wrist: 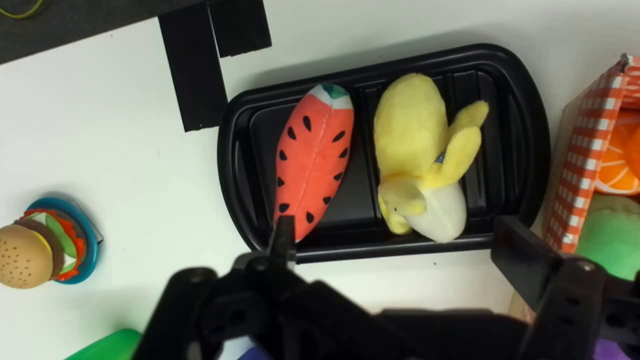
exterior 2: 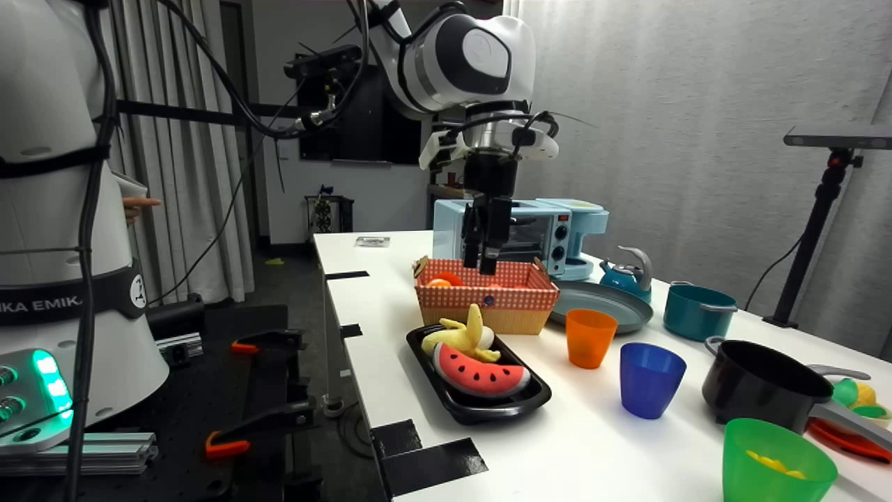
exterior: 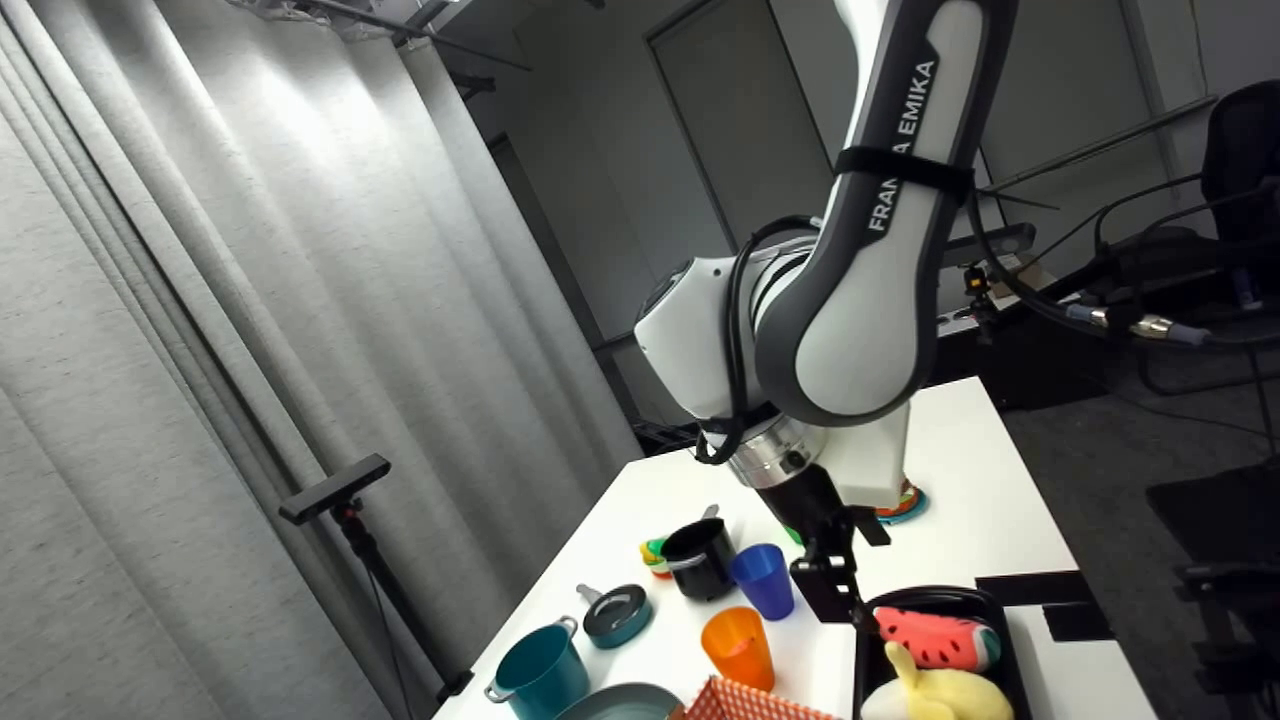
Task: Remove the watermelon plushie from the box and put them on the tray,then put two of them back
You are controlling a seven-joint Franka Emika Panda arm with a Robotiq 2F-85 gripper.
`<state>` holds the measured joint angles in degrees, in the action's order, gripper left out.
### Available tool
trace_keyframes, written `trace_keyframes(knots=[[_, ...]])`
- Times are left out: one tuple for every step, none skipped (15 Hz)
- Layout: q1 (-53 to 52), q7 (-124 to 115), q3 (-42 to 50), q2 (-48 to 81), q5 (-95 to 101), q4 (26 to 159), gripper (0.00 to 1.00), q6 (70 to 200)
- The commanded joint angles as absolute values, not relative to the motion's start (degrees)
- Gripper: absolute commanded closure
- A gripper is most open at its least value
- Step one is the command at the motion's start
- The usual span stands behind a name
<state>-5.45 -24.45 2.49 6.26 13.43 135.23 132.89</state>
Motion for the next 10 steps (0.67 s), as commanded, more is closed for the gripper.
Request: trace_keyframes(knots=[[-5.07,-22.36,1.22,6.76,15.59,132.1,0.0,132.63],[-5.21,-21.33,0.86,7.18,15.91,130.93,0.0,132.4],[-5.33,-20.4,0.54,7.59,16.28,129.9,0.0,132.3],[-5.49,-19.3,0.11,8.22,16.37,128.61,0.0,132.2],[-5.88,-18.72,-0.49,8.94,16.39,127.26,0.0,131.97],[-6.1,-17.54,-1.01,9.64,16.24,126.06,0.0,132.01],[-6.25,-16.32,-1.45,10.25,16.06,125.16,0.0,132.24],[-6.47,-14.78,-2.03,11.05,15.83,124.05,0.0,132.31],[-6.64,-13.45,-2.45,11.81,15.75,123.08,0.0,132.32],[-6.95,-12.14,-2.96,12.85,15.48,121.86,0.0,132.19]])
